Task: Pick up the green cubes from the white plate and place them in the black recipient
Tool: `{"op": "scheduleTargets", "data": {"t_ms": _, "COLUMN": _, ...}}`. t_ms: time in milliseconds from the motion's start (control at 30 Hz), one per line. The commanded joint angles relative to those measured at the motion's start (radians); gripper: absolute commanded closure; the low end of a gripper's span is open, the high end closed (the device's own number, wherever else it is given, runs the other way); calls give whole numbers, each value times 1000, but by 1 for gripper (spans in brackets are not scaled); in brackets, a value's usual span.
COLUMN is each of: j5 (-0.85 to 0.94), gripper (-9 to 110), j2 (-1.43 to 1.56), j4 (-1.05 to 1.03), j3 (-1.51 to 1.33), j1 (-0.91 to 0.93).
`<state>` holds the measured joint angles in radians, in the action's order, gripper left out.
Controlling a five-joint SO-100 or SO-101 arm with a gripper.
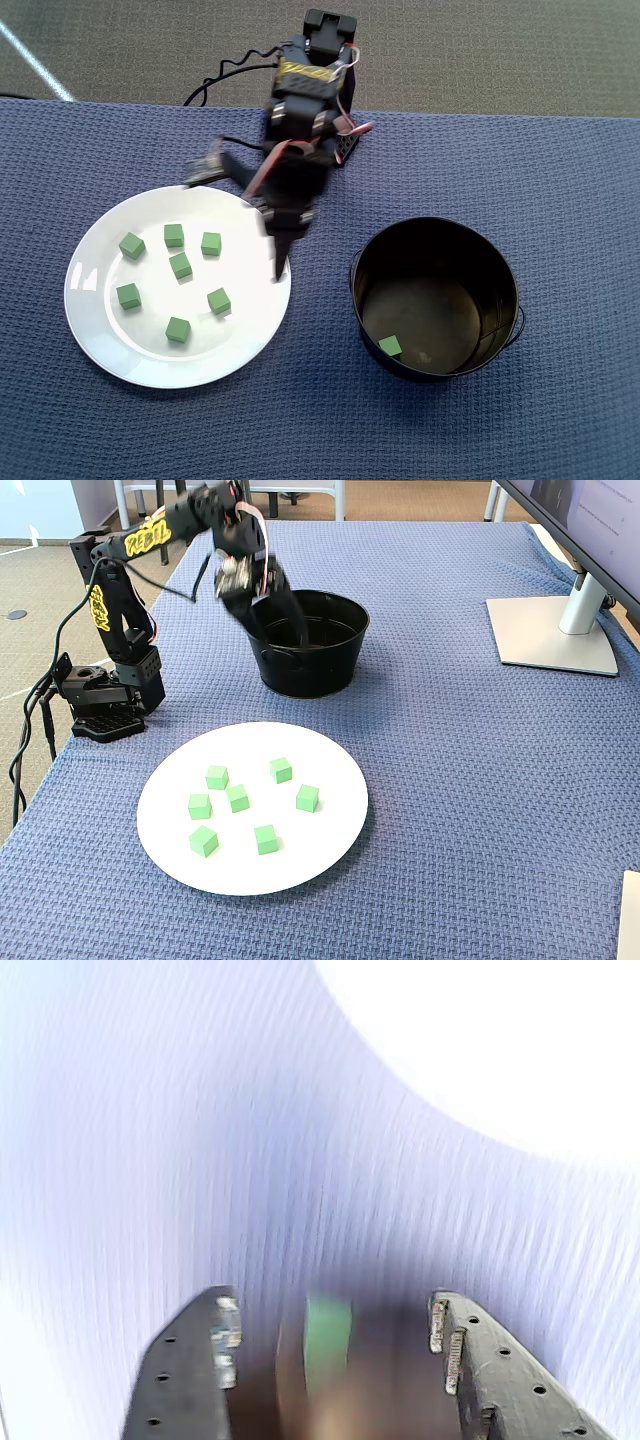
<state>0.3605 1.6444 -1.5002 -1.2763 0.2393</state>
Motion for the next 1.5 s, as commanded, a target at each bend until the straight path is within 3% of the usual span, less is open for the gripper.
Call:
{"op": "scheduleTargets", "data": {"t_ms": 0, "j5": 152, "gripper": 86, "j2": -54, "j4": 84, "j3": -46, "j1": 107}}
{"op": "scheduleTargets", "data": {"t_ms": 267, "j5": 506, "gripper": 86, "j2": -192, "j4": 249, "j3": -160, "j1": 224}}
{"op": "scheduleTargets", "data": {"t_ms": 600, "j5": 928, "gripper": 84, "j2": -295, "j4": 293, "j3": -158, "j1": 239}}
{"op": "scheduleTargets", "data": {"t_ms": 967, "j5": 1006, "gripper": 83, "j2": -356, "j4": 279, "j3": -72, "j1": 229}}
{"op": "scheduleTargets", "data": {"t_ms": 1467, "j5": 919, "gripper": 84, "j2": -393, "j4": 382, "j3": -123, "j1": 222}}
